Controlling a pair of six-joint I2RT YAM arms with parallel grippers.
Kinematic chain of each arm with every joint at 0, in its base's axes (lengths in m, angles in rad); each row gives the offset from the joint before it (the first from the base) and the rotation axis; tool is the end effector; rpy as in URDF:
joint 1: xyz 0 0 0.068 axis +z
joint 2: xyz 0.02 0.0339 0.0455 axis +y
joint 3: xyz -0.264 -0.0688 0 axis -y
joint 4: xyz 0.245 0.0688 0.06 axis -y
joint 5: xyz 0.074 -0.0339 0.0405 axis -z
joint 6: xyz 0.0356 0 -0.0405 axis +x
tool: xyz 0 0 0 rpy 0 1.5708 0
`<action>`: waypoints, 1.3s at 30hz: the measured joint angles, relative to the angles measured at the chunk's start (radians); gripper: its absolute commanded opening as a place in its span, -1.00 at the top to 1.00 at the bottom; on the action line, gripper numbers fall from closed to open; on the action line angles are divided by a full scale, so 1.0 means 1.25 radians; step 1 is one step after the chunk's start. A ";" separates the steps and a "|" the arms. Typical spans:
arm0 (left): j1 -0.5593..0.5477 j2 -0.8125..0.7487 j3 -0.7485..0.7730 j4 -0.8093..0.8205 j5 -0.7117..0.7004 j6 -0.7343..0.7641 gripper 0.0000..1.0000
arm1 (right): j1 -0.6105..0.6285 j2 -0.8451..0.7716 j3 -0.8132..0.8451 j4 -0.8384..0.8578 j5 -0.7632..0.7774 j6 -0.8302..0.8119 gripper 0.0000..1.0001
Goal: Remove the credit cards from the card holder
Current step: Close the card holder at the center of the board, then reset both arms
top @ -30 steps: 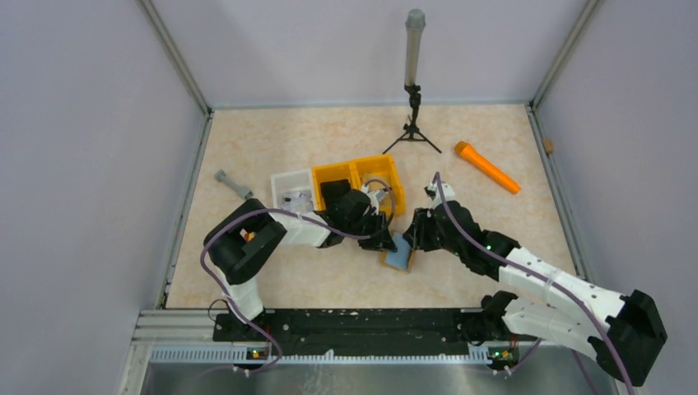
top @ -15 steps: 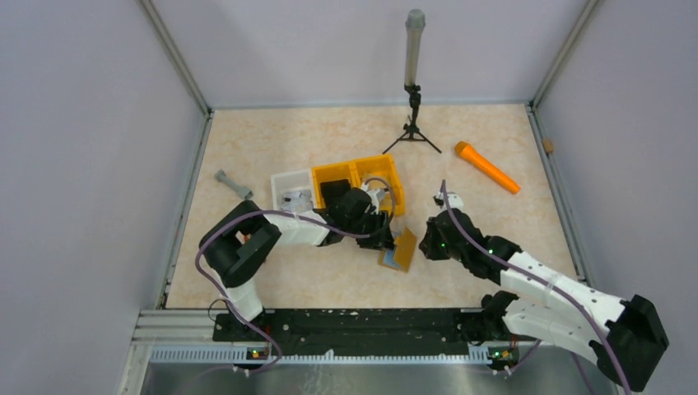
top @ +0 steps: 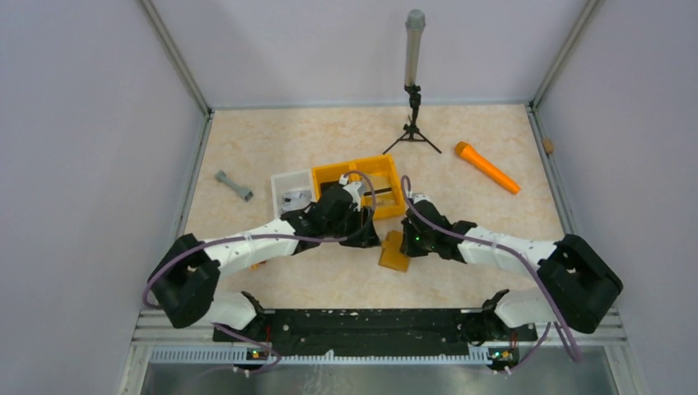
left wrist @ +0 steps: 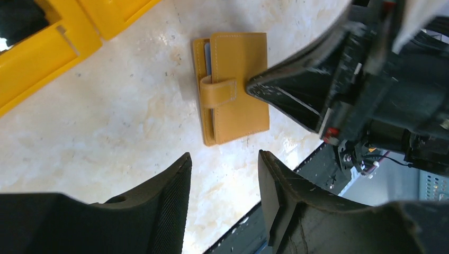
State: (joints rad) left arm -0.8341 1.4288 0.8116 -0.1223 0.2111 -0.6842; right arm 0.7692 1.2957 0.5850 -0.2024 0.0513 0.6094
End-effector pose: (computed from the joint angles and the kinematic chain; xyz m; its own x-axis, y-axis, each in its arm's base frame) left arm 0.1944 -0.2254 0.2086 -0.8744 0.0441 -0.4833 0.3557 0.7357 -0.5764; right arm 0.1738 0.1657 0.1665 -0.8510 -0.0282 -0.5245 -0.2257 0.9213 0.3166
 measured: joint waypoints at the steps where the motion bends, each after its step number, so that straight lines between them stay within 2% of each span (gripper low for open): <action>1: 0.000 -0.022 -0.007 -0.009 -0.004 0.002 -0.05 | 0.000 0.022 0.008 0.002 0.000 -0.002 0.90; 6: 0.000 -0.107 -0.039 -0.043 -0.025 0.009 -0.06 | 0.000 0.097 0.060 0.015 -0.006 -0.012 0.85; 11: 0.018 -0.195 -0.049 -0.102 -0.096 0.042 -0.11 | 0.000 0.102 0.097 -0.019 -0.009 -0.045 0.80; 15: 0.128 -0.268 -0.050 -0.158 -0.127 0.081 -0.13 | -0.002 0.036 0.115 -0.050 0.017 -0.076 0.75; 18: 0.221 -0.336 -0.050 -0.187 -0.192 0.113 -0.15 | -0.017 -0.044 0.135 -0.054 0.061 -0.102 0.71; 23: 0.313 -0.405 -0.050 -0.208 -0.326 0.161 -0.27 | -0.086 -0.129 0.138 -0.025 0.156 -0.124 0.69; 24: 0.340 -0.407 -0.050 -0.205 -0.351 0.167 -0.40 | -0.103 -0.139 0.138 -0.014 0.186 -0.126 0.69; 25: 0.361 -0.406 -0.050 -0.201 -0.371 0.173 -0.56 | -0.116 -0.149 0.138 -0.005 0.214 -0.129 0.59; 26: 0.382 -0.404 -0.051 -0.192 -0.389 0.177 -0.71 | -0.129 -0.158 0.138 0.006 0.250 -0.132 0.38; 27: 0.402 -0.401 -0.054 -0.179 -0.410 0.182 -0.78 | -0.140 -0.165 0.138 0.014 0.286 -0.135 0.27; 29: 0.432 -0.382 -0.059 -0.145 -0.453 0.193 -0.84 | -0.160 -0.172 0.138 0.031 0.354 -0.137 -0.08; 32: 0.479 -0.327 -0.065 -0.089 -0.510 0.213 -0.85 | -0.213 -0.173 0.128 0.056 0.435 -0.132 -0.34; 34: 0.517 -0.301 -0.080 -0.044 -0.525 0.233 -0.93 | -0.265 -0.179 0.084 0.124 0.472 -0.150 -0.83; 39: 0.571 -0.297 -0.231 0.215 -0.544 0.359 -0.98 | -0.343 -0.185 -0.063 0.272 0.494 -0.213 -0.87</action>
State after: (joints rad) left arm -0.1207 1.0580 0.5232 0.1467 -0.4694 -0.2356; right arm 0.3405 1.0641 0.5056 0.1375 0.6685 0.3428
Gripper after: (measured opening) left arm 0.984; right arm 0.928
